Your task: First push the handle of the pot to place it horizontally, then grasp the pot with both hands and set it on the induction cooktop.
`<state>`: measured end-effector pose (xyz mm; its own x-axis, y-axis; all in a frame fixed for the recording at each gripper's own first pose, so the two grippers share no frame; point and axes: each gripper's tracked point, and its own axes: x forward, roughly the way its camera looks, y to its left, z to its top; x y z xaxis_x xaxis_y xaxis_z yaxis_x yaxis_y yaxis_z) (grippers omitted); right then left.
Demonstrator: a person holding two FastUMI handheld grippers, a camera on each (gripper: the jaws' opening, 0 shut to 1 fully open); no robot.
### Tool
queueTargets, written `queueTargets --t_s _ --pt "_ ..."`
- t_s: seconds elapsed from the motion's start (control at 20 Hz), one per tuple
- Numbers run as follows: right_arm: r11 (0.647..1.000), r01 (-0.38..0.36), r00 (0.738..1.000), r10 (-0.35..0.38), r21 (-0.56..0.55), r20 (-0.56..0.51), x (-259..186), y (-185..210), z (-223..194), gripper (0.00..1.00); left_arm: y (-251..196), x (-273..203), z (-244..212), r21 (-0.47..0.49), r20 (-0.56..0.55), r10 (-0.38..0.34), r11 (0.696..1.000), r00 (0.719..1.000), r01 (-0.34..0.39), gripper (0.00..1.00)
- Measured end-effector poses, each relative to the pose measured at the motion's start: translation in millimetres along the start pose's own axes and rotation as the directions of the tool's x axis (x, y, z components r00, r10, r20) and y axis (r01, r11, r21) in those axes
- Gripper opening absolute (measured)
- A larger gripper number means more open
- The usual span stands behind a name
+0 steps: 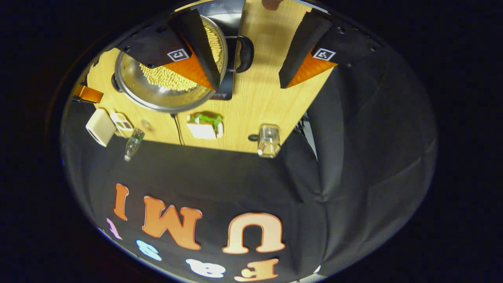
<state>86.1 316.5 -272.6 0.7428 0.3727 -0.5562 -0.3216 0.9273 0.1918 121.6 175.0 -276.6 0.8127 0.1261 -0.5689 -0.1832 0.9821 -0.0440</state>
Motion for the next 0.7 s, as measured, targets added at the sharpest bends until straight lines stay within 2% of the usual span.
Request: queueTargets --t_s 0.1,0.2,0.35,0.5,0.6,0.7 --pt "1.000 0.012 0.997 -0.011 -0.012 0.080 -34 -21 32 0.95 -12 -42 46 -0.040 0.120 0.020 0.999 0.993 -0.015 0.98" --pt "0.999 0.032 0.987 -0.025 -0.039 0.157 -69 -42 64 0.95 -39 -83 91 -0.070 0.254 -0.008 0.997 0.967 0.026 0.98" --pt "0.993 0.082 0.961 -0.057 -0.084 0.270 -124 -72 110 0.95 -76 -159 143 -0.043 0.402 -0.045 0.997 0.914 0.068 0.98" --pt "0.987 0.114 0.928 -0.063 -0.117 0.368 -180 -95 150 0.95 -101 -230 185 0.028 0.525 -0.047 0.999 0.850 0.038 0.97" --pt "0.984 0.123 0.910 -0.059 -0.131 0.411 -214 -106 172 0.95 -142 -252 194 0.053 0.584 -0.065 0.998 0.809 0.042 0.97" --pt "0.979 0.144 0.889 -0.064 -0.144 0.454 -249 -116 183 0.95 -177 -270 203 0.066 0.608 -0.108 0.994 0.786 0.085 0.97"
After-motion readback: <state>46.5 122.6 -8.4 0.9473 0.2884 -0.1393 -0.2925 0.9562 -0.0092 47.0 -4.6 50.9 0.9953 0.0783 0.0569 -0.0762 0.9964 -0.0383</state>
